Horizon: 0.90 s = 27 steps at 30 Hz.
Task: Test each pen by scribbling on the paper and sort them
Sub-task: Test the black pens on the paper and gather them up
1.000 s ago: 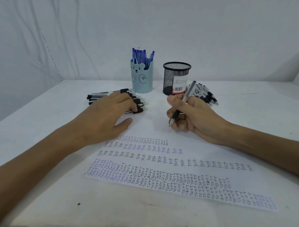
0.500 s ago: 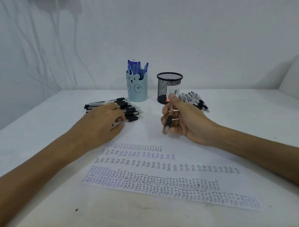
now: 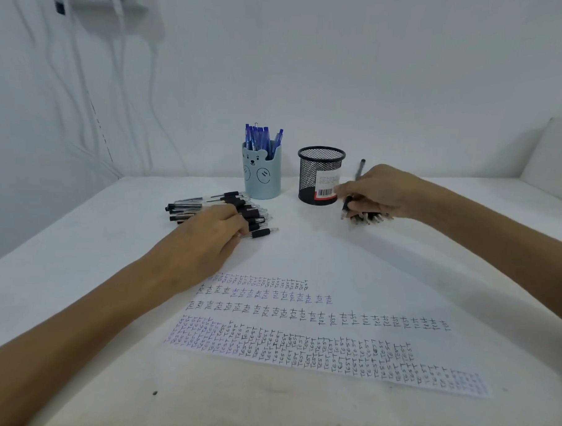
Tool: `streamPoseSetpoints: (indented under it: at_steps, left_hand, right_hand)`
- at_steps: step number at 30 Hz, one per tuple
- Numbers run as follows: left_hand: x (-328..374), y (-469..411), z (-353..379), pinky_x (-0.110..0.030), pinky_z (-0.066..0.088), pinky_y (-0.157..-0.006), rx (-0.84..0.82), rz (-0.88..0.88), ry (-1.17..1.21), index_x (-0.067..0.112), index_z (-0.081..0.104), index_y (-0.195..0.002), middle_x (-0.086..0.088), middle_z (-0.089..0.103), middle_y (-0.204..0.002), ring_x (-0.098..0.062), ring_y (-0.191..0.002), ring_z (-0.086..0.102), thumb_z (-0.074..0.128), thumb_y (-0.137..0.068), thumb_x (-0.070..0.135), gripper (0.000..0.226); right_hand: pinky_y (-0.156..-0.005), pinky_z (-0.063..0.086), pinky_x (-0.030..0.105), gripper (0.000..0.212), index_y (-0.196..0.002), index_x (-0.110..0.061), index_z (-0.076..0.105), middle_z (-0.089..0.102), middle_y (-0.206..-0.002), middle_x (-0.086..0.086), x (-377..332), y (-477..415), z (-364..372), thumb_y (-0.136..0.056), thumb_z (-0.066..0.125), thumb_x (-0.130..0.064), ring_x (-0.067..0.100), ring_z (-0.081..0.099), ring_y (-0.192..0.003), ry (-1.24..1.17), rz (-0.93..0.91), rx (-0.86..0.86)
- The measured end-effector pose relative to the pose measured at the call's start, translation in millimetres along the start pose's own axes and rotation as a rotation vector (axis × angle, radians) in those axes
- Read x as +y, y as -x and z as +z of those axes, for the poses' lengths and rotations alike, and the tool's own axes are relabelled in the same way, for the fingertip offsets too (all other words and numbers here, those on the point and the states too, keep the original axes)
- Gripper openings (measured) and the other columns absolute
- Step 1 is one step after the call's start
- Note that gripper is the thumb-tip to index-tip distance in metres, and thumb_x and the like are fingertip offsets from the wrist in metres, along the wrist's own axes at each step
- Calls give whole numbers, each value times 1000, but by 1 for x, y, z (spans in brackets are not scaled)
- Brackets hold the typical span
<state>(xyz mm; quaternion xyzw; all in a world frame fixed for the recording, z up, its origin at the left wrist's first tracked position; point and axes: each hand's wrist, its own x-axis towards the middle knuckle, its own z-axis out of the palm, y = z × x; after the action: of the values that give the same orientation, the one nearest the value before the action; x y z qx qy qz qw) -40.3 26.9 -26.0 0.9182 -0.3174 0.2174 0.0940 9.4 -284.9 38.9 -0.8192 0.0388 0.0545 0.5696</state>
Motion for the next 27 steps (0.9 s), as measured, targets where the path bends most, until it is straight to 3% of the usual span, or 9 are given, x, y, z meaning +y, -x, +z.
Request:
streamPoseSetpoints:
  at_steps: [2, 5, 7, 9, 12, 16, 19, 22, 27]
  left_hand:
    - [2, 0, 0, -24, 40, -82, -14, -13, 24, 18, 67, -117, 8, 58, -110, -11, -95, 54, 55, -103, 14, 19]
    - [2, 0, 0, -22, 40, -79, -15, -7, 41, 18, 68, -116, 11, 56, -105, -10, -91, 56, 57, -101, 13, 20]
    - [2, 0, 0, -16, 36, -78, -13, 5, 36, 19, 69, -116, 14, 54, -102, -7, -89, 51, 58, -101, 12, 20]
    - [1, -1, 1, -14, 33, -77, -11, 22, 33, 17, 69, -115, 16, 52, -101, -5, -86, 48, 60, -99, 10, 19]
    - [1, -1, 1, -20, 37, -78, -4, 45, 28, 16, 69, -115, 15, 52, -101, -5, -86, 48, 60, -99, 9, 20]
    - [1, -1, 0, -22, 39, -79, 0, 45, 25, 17, 68, -116, 15, 53, -102, -6, -87, 49, 60, -99, 9, 20]
    - [1, -1, 1, -24, 40, -77, -7, 36, 23, 18, 67, -117, 11, 56, -103, -9, -86, 50, 59, -99, 9, 21]
    - [6, -2, -2, -14, 38, -71, 42, -20, 46, 17, 65, -119, 12, 57, -105, -8, -83, 50, 58, -100, 11, 21]
    - [20, -3, -11, -15, 42, -65, 160, -150, 278, 15, 58, -100, 11, 59, -87, 1, -71, 53, 63, -98, 8, 9]
  right_hand:
    - [-47, 51, 14, 25, -79, 2, 62, 70, -57, 9, 2, -11, -9, -88, 78, -16, 10, 65, -45, 109, 0, 58]
    - [-59, 49, 18, 37, -66, -5, 61, 69, -52, 5, 11, -28, -16, -84, 79, -32, 14, 61, -55, 492, -84, 213]
    - [-50, 41, 18, 40, -60, -10, 52, 61, -44, 0, 16, -36, -16, -86, 74, -32, 12, 56, -55, 643, -143, 297]
    - [-50, 38, 27, 46, -59, -11, 42, 53, -50, 4, 19, -45, -14, -88, 71, -33, 20, 52, -59, 754, -186, 346]
    - [-59, 44, 29, 51, -58, -9, 42, 49, -58, 8, 18, -53, -12, -89, 70, -38, 29, 54, -68, 847, -186, 361]
    - [-51, 33, 28, 53, -59, -10, 38, 41, -63, 8, 20, -56, -8, -92, 65, -42, 30, 48, -68, 871, -194, 368]
    - [-58, 36, 29, 48, -65, -9, 41, 39, -70, 6, 20, -51, -4, -95, 62, -40, 32, 50, -78, 904, -200, 377]
    - [-67, 39, 33, 33, -82, -3, 50, 40, -78, 7, 12, -38, 1, -98, 57, -31, 32, 49, -84, 1016, -256, 421]
    - [-70, 36, 34, 18, -88, -8, 49, 40, -80, 6, -2, 1, 30, -96, 50, -24, 32, 49, -84, 1182, -416, 440]
